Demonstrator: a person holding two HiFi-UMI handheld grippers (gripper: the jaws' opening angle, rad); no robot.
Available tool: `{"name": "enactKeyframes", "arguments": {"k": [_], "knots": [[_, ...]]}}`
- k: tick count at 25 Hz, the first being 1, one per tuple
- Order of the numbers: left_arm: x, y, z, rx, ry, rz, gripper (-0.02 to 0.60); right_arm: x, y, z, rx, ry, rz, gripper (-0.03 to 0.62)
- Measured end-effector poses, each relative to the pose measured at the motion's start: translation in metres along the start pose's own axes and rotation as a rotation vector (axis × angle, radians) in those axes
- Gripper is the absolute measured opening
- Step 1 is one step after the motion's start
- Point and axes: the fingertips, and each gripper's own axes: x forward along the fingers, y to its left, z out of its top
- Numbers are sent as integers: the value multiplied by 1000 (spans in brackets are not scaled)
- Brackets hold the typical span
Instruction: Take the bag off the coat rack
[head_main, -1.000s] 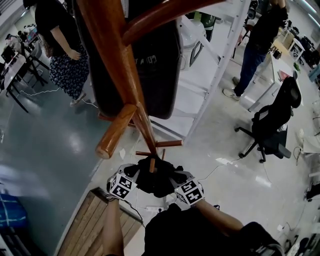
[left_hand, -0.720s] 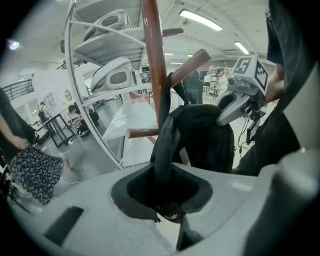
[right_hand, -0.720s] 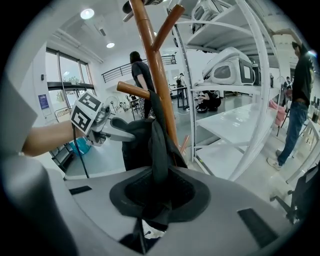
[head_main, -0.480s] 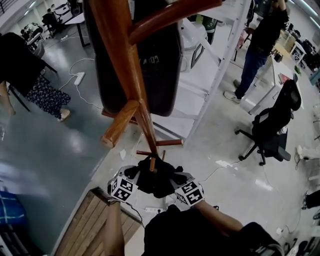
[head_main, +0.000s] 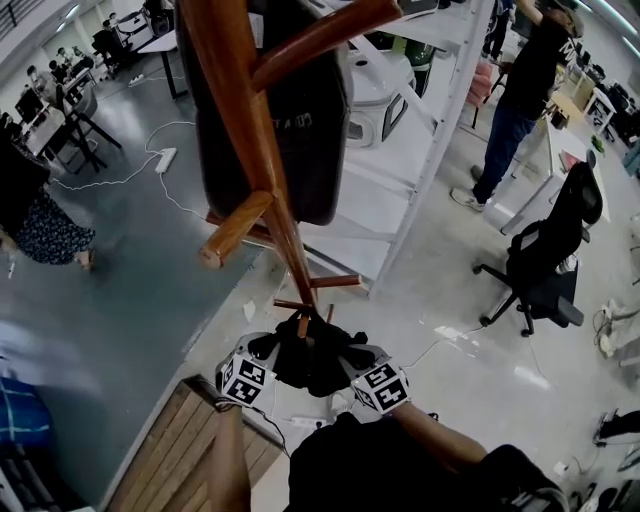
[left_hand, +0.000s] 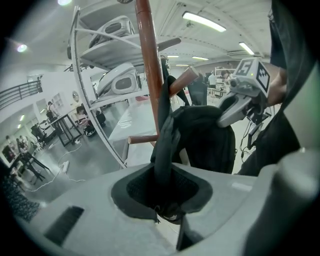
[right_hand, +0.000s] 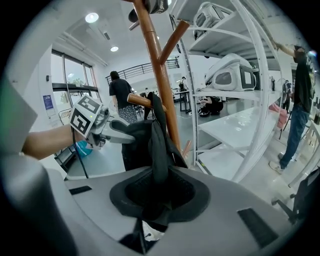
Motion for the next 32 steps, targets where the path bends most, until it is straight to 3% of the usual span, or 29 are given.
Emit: {"name": "enactKeyframes", "arguments": {"k": [19,32], "knots": [[-44,-24,3,-93,4,108,81,-30,18,10,-64,-28,89,64],[-63,-66,6,-140,11,167,81,-62,23,-7,-100,-32,148,64]]}}
